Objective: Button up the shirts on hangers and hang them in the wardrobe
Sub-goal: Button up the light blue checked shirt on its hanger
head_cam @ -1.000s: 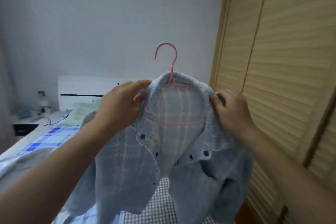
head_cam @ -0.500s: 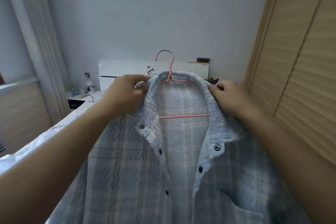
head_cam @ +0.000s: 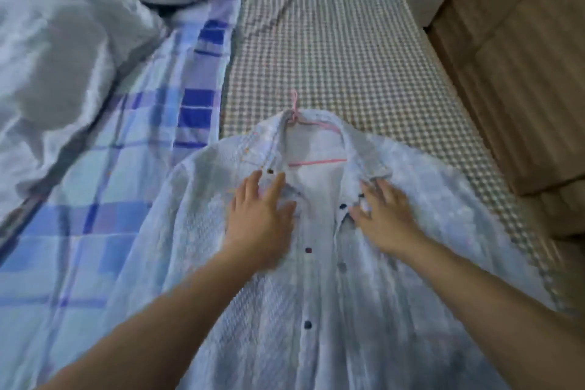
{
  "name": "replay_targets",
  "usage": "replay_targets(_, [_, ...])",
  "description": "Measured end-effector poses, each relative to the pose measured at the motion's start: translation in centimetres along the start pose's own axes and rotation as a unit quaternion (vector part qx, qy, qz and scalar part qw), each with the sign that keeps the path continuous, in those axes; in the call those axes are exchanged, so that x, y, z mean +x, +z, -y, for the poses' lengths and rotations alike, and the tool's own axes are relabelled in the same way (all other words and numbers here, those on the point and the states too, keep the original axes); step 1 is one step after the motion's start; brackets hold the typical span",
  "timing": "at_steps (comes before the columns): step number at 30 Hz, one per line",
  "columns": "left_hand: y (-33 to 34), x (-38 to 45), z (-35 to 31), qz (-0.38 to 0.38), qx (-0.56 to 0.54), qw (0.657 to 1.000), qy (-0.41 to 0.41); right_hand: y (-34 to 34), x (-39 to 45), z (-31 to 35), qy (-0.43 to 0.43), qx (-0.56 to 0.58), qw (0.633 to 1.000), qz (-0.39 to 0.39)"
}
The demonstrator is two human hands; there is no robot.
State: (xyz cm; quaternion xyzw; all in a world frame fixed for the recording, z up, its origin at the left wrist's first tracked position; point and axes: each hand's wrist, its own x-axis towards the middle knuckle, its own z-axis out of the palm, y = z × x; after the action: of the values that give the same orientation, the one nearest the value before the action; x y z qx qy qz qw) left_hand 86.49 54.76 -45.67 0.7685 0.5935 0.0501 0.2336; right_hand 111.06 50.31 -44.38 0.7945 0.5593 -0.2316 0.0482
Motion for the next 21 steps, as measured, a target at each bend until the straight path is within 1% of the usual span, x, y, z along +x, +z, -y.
replay_targets(1, [2.6,-1.0,1.0,0.018,0.013,1.000,0.012,2.6,-0.1,-0.5,-0.007,-0.026,1.000,0.003])
replay_targets(2, [4.8,-1.6,1.9,0.017,0.033,0.999,0.031,4.6,0.1,-0.9,-0.009,-0.049,0.999,-0.012])
replay_targets(5, [8.2,-1.4,2.7,-0.042,0.089,0.994,0.055,8.2,0.7,-1.2,-0.009,-0.071,0.991,-0.114])
replay_targets(7, [9.1,-1.3,2.6,-0.069,0.118,0.989,0.058,9.5,1.0,-1.3,-0.019,-0.088,0.983,-0.157])
replay_targets(9, [9.7,-1.3,2.7,-0.093,0.122,0.986,0.067,10.1,1.1,-1.6,-0.029,-0.093,0.977,-0.189])
replay_targets(12, [10.2,-1.3,3.1,-0.124,0.134,0.980,0.078,10.6,1.5,-2.0,-0.034,-0.092,0.973,-0.210])
replay_targets(15, [11.0,-1.4,3.2,-0.175,0.148,0.969,0.095,11.0,1.7,-1.9,-0.039,-0.073,0.970,-0.230])
replay_targets(19, [11.0,-2.5,3.2,-0.245,0.151,0.949,0.131,11.2,0.7,-2.0,-0.089,-0.039,0.957,-0.274])
replay_targets(21, [10.3,-4.0,2.4,-0.247,0.157,0.947,0.130,10.9,-0.3,-2.1,-0.109,-0.037,0.962,-0.247])
